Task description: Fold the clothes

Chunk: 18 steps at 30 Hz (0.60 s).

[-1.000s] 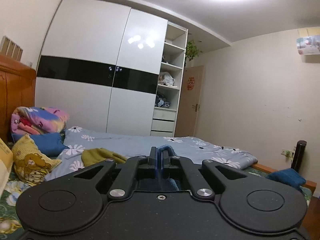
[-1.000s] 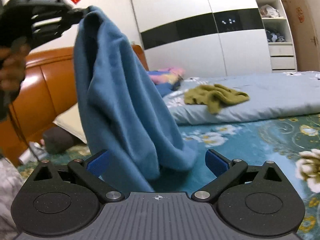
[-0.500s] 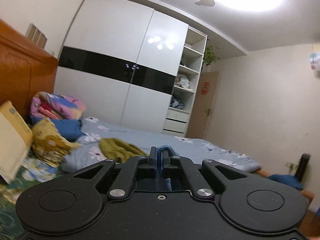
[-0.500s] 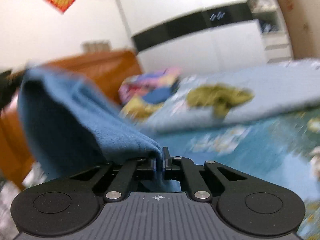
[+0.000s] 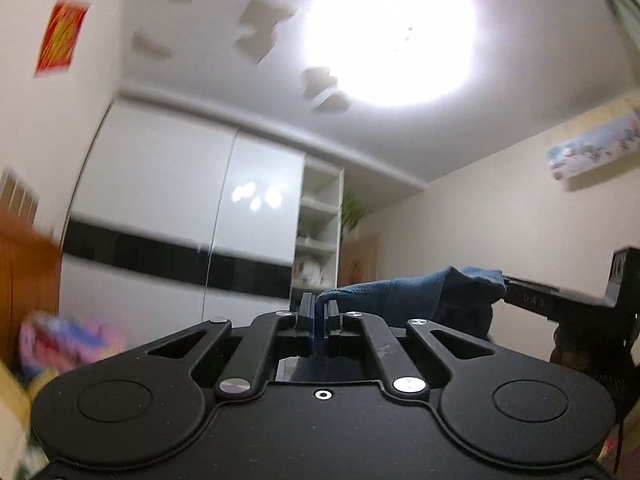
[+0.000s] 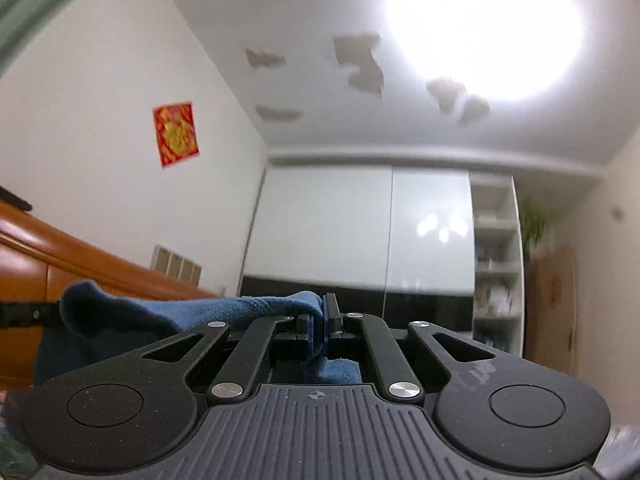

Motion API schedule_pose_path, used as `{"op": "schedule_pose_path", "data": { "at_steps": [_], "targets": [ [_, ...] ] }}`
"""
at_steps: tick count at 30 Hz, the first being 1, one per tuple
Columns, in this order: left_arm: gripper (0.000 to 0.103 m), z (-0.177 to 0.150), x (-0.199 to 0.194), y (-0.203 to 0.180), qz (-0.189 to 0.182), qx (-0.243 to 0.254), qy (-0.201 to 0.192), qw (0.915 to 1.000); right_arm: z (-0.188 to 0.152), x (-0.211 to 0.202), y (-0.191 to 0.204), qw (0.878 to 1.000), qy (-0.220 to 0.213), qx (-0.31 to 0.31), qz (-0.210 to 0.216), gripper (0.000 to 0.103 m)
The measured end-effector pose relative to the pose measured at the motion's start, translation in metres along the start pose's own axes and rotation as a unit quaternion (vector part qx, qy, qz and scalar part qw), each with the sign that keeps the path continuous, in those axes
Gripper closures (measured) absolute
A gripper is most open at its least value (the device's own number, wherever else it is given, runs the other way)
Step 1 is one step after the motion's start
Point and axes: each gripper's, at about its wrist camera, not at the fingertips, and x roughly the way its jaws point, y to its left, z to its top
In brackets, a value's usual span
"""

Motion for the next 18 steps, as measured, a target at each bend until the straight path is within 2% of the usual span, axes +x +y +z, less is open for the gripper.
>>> {"op": "schedule_pose_path", "data": {
  "at_steps": [2, 4, 7, 10, 12, 13, 15, 18],
  "targets": [
    [0.096, 0.01, -0.005, -0.008, -0.005, 0.023, -0.012, 0.9996, 0.01, -0.006, -0.002, 1.0, -0.005, -0.017, -0.001, 0.1],
    [0.094, 0.009, -0.002, -0.012, -0.001, 0.041, -0.009, 0.9991, 0.006, -0.005, -0.007, 1.0, 0.005, -0.025, -0.006, 0.099],
    [0.093, -0.016, 0.026, -0.004, 0.017, 0.044, 0.039, 0.9981, -0.03, 0.021, -0.018, 0.997, 0.073, -0.007, -0.005, 0.099],
    [0.092, -0.091, 0.066, 0.016, 0.063, 0.016, 0.12, 0.9906, -0.085, 0.055, -0.024, 0.988, 0.152, 0.001, -0.013, 0.099],
    [0.086, -0.142, 0.093, 0.029, 0.094, -0.003, 0.174, 0.9802, -0.13, 0.082, -0.022, 0.978, 0.204, -0.029, -0.025, 0.099],
    [0.086, -0.168, 0.106, 0.036, 0.109, -0.013, 0.201, 0.9734, -0.161, 0.098, -0.023, 0.969, 0.242, -0.045, -0.034, 0.099],
    [0.1, -0.219, 0.133, 0.05, 0.139, -0.032, 0.254, 0.9565, -0.218, 0.124, -0.029, 0.949, 0.311, -0.019, -0.043, 0.099],
    [0.103, -0.292, 0.162, 0.066, 0.187, -0.041, 0.323, 0.9269, -0.292, 0.151, -0.038, 0.92, 0.385, 0.03, -0.07, 0.099]
  ]
}}
